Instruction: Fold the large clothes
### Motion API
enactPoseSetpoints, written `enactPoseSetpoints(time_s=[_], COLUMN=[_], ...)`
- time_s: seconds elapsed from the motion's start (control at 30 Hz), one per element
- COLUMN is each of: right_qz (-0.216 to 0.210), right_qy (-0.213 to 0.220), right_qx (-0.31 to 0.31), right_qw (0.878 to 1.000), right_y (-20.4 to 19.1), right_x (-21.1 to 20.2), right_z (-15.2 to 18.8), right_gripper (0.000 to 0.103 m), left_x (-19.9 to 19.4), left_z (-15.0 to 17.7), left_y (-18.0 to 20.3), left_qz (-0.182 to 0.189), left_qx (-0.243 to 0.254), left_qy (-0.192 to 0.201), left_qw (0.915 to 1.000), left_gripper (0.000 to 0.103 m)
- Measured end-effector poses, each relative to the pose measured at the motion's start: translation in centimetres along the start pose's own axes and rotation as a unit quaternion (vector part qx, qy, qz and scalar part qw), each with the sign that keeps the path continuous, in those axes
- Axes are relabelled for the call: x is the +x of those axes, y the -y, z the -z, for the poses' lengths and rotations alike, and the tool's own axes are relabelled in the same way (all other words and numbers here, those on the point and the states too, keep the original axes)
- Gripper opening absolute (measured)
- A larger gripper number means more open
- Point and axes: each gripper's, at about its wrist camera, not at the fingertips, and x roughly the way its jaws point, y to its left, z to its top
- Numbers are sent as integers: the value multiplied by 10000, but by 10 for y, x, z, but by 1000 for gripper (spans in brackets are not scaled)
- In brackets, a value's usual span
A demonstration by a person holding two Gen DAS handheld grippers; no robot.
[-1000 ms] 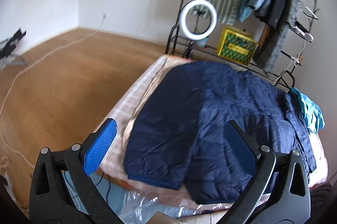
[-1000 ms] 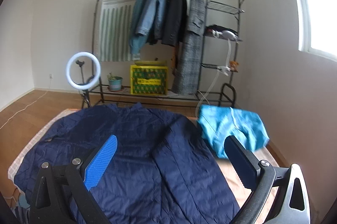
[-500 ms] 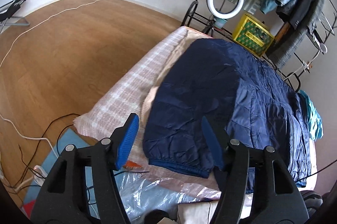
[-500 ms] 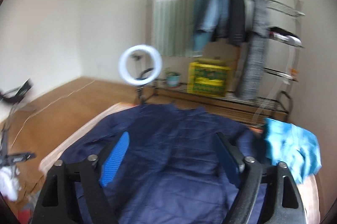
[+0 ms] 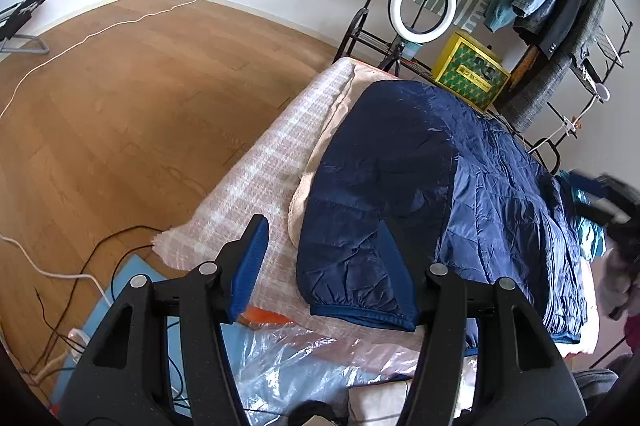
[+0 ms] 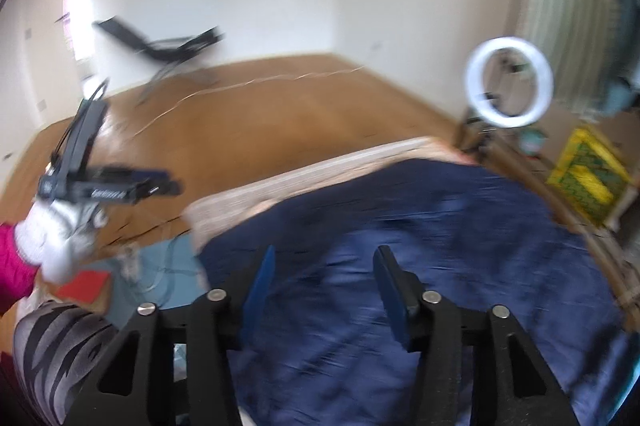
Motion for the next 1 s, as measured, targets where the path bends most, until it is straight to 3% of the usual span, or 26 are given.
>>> enactPoseSetpoints(time_s=[0.17, 0.27, 0.53, 0.67, 1.0], right_qz=[-637, -784, -848, -825, -574], right_qy=[-613, -920, -1445, -1647, -1895], right_qx=[-316, -405, -674, -950, -1324], right_qw=[9956, 9918, 9836, 9783, 9712], right_y=[-34, -45, -62, -81, -92], right_x=[67, 94, 148, 161, 179], right_z=[11, 23, 40, 48, 50], right_gripper=[52, 52, 54, 54, 51], left_x=[-4, -1, 25, 39, 38], left_z=[-7, -8, 8, 18, 21], left_y=[-4, -9, -15, -21, -35], left_qz=[-41, -1, 222, 259, 171], left_qx=[182, 140, 121, 47, -135], left_qy=[111, 92, -274, -497, -510], left_qw=[9998, 9999, 9993, 9984, 9985], left_gripper=[59, 59, 58, 45, 45])
